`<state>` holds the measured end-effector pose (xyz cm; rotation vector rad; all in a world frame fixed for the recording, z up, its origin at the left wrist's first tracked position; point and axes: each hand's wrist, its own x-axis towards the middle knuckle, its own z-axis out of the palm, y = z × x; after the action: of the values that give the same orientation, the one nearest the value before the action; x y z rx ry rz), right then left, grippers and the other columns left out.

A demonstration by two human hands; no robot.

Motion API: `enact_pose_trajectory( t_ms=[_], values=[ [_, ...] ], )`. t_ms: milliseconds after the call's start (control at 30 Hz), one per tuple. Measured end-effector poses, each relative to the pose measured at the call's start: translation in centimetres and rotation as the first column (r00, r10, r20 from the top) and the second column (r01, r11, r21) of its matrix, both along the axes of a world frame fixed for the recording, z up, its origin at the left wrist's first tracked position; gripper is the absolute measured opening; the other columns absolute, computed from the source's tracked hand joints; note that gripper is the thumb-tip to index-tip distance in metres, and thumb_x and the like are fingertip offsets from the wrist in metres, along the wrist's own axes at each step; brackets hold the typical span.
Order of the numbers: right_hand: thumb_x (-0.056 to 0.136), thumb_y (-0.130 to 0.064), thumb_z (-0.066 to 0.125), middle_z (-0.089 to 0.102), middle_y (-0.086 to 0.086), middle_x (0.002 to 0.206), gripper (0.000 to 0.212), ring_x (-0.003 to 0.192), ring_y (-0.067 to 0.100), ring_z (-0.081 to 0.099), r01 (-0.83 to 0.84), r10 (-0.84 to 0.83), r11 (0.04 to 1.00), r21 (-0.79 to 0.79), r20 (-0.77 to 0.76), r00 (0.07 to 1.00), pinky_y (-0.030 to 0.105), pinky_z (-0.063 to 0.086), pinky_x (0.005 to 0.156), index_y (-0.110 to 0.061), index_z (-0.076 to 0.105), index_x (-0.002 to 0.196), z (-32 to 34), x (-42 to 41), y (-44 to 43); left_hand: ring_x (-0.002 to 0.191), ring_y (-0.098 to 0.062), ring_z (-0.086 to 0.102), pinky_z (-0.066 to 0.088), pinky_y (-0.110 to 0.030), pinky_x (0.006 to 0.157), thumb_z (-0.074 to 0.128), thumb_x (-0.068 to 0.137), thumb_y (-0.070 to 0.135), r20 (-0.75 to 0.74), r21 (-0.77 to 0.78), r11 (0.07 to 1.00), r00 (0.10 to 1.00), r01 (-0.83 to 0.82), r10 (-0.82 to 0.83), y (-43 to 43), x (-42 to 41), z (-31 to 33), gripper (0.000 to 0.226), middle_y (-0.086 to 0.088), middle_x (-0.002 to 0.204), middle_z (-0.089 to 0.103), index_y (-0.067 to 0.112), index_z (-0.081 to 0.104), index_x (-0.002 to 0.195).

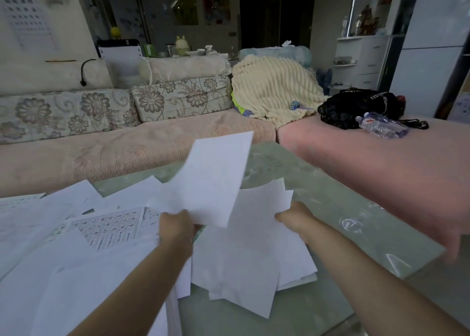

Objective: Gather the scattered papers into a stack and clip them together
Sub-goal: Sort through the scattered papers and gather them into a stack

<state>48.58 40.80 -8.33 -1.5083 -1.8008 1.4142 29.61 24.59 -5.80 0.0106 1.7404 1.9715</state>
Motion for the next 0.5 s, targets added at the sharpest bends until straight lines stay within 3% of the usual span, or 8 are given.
enact_pose_trajectory(
  t_ms=[33, 100, 200, 300, 400, 467, 500],
  values=[
    [0.094, -0.025, 0.059, 0.066, 0.013, 0.117, 0.037, 0.105, 0.033, 0.063, 0.038, -0.038, 0.999, -0.022, -0.04, 0.998, 0.042, 0.051, 0.099, -0.002, 0.062, 0.124, 0.2, -0.2, -0.1, 0.088, -0.029, 0.057, 0.047, -0.03, 0.067, 0.041, 0.088, -0.009, 0.027, -0.078, 0.995, 0.998, 0.054, -0.052, -0.1, 1.1, -0.4, 0.015, -0.013, 0.082, 0.053, -0.002, 0.051, 0.096],
    [0.099, -0.047, 0.047, 0.054, 0.01, 0.137, 0.057, 0.125, 0.031, 0.053, 0.096, -0.121, 0.985, -0.141, -0.175, 0.977, 0.04, 0.039, 0.11, -0.008, 0.05, 0.14, 0.9, -0.4, -0.3, 0.083, -0.026, 0.055, 0.045, -0.022, 0.054, 0.04, 0.087, -0.014, 0.064, -0.157, 0.979, 0.991, 0.129, -0.12, 0.0, 2.8, -1.5, 0.021, -0.013, 0.082, 0.054, -0.006, 0.053, 0.102],
    [0.088, -0.064, 0.056, 0.048, 0.005, 0.146, 0.076, 0.135, 0.027, 0.046, 0.057, -0.116, 0.974, -0.221, -0.264, 0.958, 0.04, 0.035, 0.113, -0.015, 0.046, 0.146, 1.2, -0.3, -0.2, 0.079, -0.036, 0.066, 0.055, -0.028, 0.043, 0.037, 0.087, -0.014, 0.17, -0.072, 0.982, 0.972, 0.175, -0.161, -0.1, 4.4, -2.1, 0.032, -0.016, 0.099, 0.062, -0.001, 0.052, 0.112],
    [0.081, -0.038, 0.076, 0.063, 0.011, 0.126, 0.057, 0.111, 0.031, 0.06, 0.1, -0.118, 0.986, -0.13, -0.139, 0.983, 0.039, 0.05, 0.096, -0.004, 0.061, 0.125, 0.5, -0.1, -0.3, 0.078, -0.038, 0.066, 0.058, -0.038, 0.045, 0.039, 0.089, -0.014, 0.2, -0.083, 0.938, 0.928, 0.336, -0.314, -0.6, 5.4, -1.8, 0.027, -0.02, 0.094, 0.064, -0.004, 0.051, 0.112],
    [0.083, -0.02, 0.067, 0.07, 0.015, 0.11, 0.024, 0.089, 0.028, 0.064, 0.133, -0.136, 0.989, -0.058, -0.058, 0.989, 0.032, 0.05, 0.074, -0.003, 0.065, 0.099, -0.5, -0.3, 0.1, 0.07, -0.037, 0.066, 0.059, -0.04, 0.048, 0.048, 0.088, -0.013, 0.204, -0.106, 0.907, 0.901, 0.408, -0.382, -1.0, 5.1, -1.2, 0.021, -0.02, 0.088, 0.063, -0.004, 0.052, 0.107],
    [0.079, -0.02, 0.067, 0.071, 0.015, 0.104, 0.027, 0.091, 0.029, 0.067, 0.131, -0.135, 0.989, -0.071, -0.061, 0.989, 0.032, 0.05, 0.073, -0.002, 0.067, 0.098, -0.6, -0.2, 0.2, 0.07, -0.032, 0.063, 0.058, -0.034, 0.054, 0.064, 0.08, -0.004, 0.082, -0.262, 0.903, 0.94, 0.341, -0.331, -0.8, 3.8, -1.1, 0.034, -0.019, 0.096, 0.06, -0.005, 0.049, 0.109],
    [0.078, -0.018, 0.068, 0.071, 0.015, 0.102, 0.027, 0.092, 0.03, 0.067, 0.128, -0.133, 0.989, -0.071, -0.06, 0.989, 0.032, 0.051, 0.073, -0.002, 0.067, 0.1, -0.3, -0.1, 0.0, 0.078, -0.031, 0.06, 0.056, -0.033, 0.062, 0.07, 0.074, 0.003, -0.075, -0.432, 0.863, 0.943, 0.262, -0.324, -0.7, 3.1, -1.1, 0.047, -0.017, 0.107, 0.055, -0.003, 0.045, 0.114]
  ],
)
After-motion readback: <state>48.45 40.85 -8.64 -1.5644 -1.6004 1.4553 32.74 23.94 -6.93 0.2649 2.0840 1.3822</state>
